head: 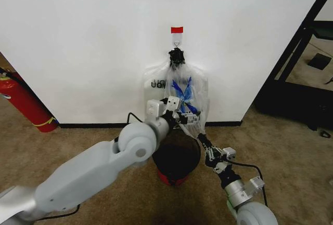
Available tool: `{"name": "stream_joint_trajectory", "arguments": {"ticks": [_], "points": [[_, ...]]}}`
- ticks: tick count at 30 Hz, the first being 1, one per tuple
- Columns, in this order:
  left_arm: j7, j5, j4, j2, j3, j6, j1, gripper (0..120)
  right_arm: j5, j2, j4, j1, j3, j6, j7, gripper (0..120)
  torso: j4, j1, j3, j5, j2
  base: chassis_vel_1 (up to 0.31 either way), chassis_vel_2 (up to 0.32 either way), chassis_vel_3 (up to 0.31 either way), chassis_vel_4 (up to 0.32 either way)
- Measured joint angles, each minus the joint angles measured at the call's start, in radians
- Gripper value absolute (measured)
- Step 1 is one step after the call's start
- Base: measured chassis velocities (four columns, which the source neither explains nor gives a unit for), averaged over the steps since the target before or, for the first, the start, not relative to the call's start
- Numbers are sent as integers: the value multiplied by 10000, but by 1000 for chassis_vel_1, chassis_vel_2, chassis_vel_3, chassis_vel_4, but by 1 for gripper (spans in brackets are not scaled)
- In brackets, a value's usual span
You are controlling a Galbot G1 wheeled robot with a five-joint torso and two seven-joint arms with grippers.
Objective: Pick up the garbage bag from the wall and place it over the trash bin.
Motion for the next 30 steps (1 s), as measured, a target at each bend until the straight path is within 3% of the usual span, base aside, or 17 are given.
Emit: {"name": "stream_joint_trajectory", "arguments": {"ticks": [5,13,21,30], "points": [[311,680,666,-334,258,-78,-215,94,-42,65,51,-60,-30,7,-6,0,-1,0,0,0,2,0,0,0,0],[899,1917,1223,-121,515,-219,-280,84,-23,39,171,-112,30,13,-14,0,2,0,0,-1,1,0,0,0,0],[992,2051,1021,316,486,-252,-106,83,-18,5,129,-95,26,14,-31,0,5,-1,-1,-2,2,0,0,0,0],[992,2244,1266,-81,710,-314,-118,81,-30,12,112,-151,10,12,-43,0,-1,-1,-1,-3,1,0,0,0,0]]}}
